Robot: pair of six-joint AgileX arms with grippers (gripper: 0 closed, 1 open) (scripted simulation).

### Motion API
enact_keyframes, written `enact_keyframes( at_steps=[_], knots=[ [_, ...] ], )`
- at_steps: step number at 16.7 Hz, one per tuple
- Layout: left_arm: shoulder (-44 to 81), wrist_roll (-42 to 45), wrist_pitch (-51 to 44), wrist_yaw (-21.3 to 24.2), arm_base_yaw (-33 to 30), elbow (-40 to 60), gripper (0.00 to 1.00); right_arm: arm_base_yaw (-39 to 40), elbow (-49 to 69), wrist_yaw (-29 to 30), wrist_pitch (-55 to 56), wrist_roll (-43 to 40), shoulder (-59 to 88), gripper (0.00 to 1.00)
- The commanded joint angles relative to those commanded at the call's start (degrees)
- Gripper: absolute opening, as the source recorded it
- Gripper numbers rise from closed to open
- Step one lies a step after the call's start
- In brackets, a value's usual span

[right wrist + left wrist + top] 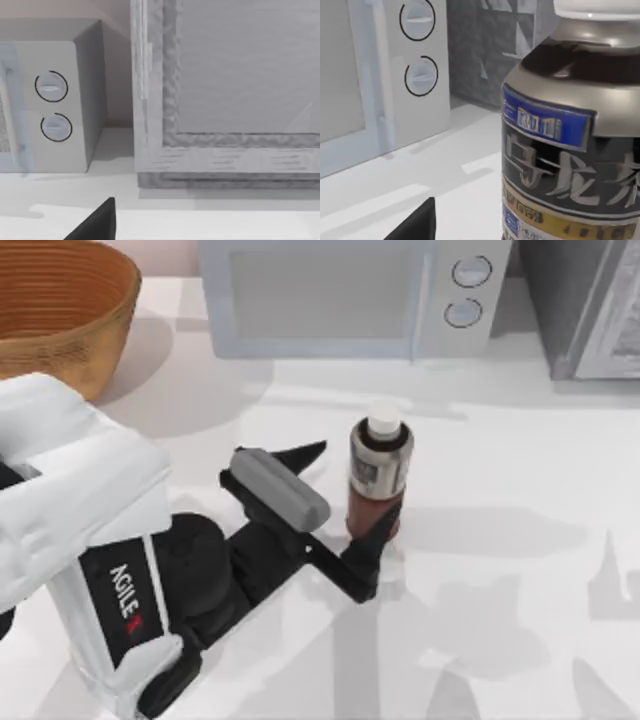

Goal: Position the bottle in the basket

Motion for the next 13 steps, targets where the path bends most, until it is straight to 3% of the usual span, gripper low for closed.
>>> enact_keyframes(
  at_steps=[6,11,13],
  knots=[
    [3.0,0.0,-8.7,-1.2,-1.2,11.9,1.00,0.0,0.0,0.0,0.0,0.0,0.0,1.00],
    [3.3,0.0,-9.7,-1.3,-1.4,13.0,1.00,0.0,0.0,0.0,0.0,0.0,0.0,1.00],
    [3.3,0.0,-9.7,-1.3,-1.4,13.0,0.85,0.0,0.0,0.0,0.0,0.0,0.0,1.00]
  ],
)
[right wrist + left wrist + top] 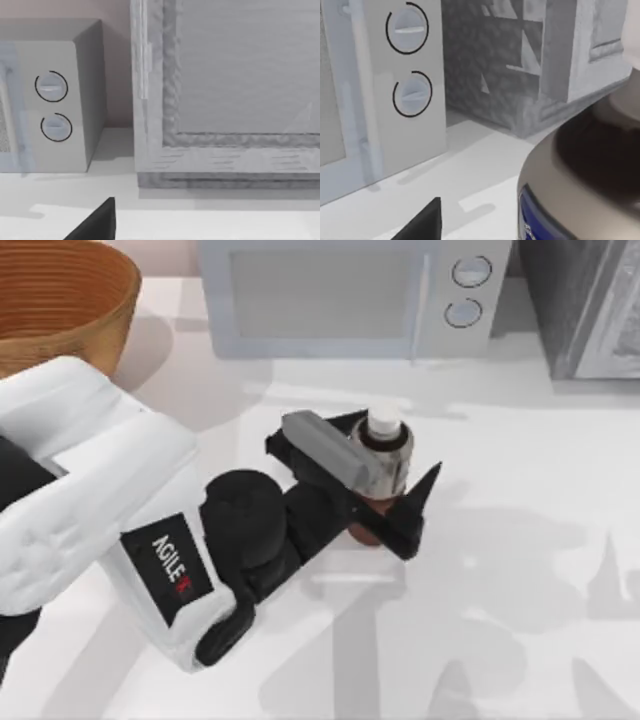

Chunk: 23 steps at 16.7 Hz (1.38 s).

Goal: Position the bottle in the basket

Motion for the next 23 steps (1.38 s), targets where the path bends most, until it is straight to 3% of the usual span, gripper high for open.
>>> enact_keyframes(
  at_steps=[11,21,23],
  knots=[
    [0.0,0.0,0.0,0.0,0.0,0.0,0.02,0.0,0.0,0.0,0.0,0.0,0.0,1.00],
    [-0.1,0.1,0.0,0.0,0.1,-0.1,0.00,0.0,0.0,0.0,0.0,0.0,0.0,1.00],
    [-0.5,1.4,-0.3,-1.7,-0.5,1.7,0.00,0.0,0.0,0.0,0.0,0.0,0.0,1.00]
  ],
)
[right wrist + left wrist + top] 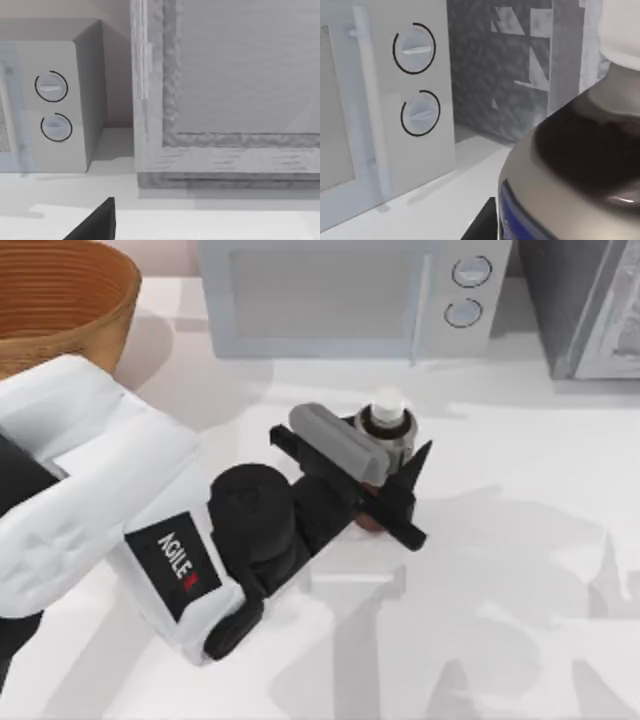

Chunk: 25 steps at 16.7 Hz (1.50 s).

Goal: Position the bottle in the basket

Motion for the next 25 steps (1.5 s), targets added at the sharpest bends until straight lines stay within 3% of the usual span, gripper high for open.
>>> enact_keyframes(
  at_steps=[2,5,10,18,21,25],
  knots=[
    [-0.4,3.0,-0.5,-4.1,-0.9,4.1,0.00,0.0,0.0,0.0,0.0,0.0,0.0,1.00],
    [-0.3,9.8,-0.9,-14.7,-2.2,14.7,0.00,0.0,0.0,0.0,0.0,0.0,0.0,1.00],
    [0.7,23.6,-0.6,-39.6,-0.4,40.8,0.00,0.0,0.0,0.0,0.0,0.0,0.0,1.00],
    [9.2,46.7,-2.5,-76.8,13.1,76.2,0.00,0.0,0.0,0.0,0.0,0.0,0.0,1.00],
    [13.4,55.0,-4.8,-86.1,18.3,83.5,0.00,0.0,0.0,0.0,0.0,0.0,0.0,1.00],
    [17.5,62.8,-7.0,-92.7,22.3,88.7,0.00,0.0,0.0,0.0,0.0,0.0,0.0,1.00]
  ],
)
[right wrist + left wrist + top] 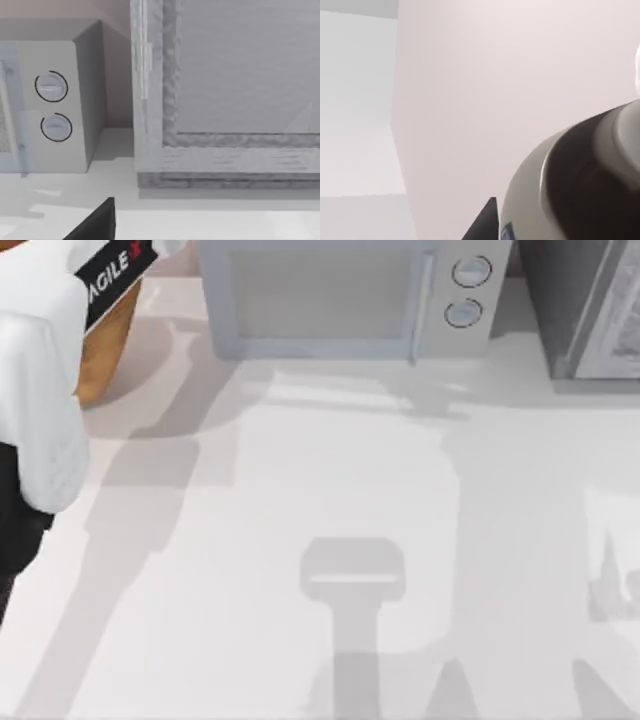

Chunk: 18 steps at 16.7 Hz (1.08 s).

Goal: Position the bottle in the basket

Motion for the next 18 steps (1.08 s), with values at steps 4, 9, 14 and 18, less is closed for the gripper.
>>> enact_keyframes(
  at_steps=[4,9,14,18],
  knots=[
    [0.8,1.2,-0.3,-1.0,0.5,0.9,0.00,0.0,0.0,0.0,0.0,0.0,0.0,1.00],
    [6.6,-1.4,-2.1,1.5,-0.1,18.1,0.00,0.0,0.0,0.0,0.0,0.0,0.0,1.00],
    [1.9,-15.7,-14.6,2.0,1.6,8.3,0.00,0.0,0.0,0.0,0.0,0.0,0.0,1.00],
    [-3.4,-33.3,-29.1,2.7,3.4,-2.8,0.00,0.0,0.0,0.0,0.0,0.0,0.0,1.00]
  ],
)
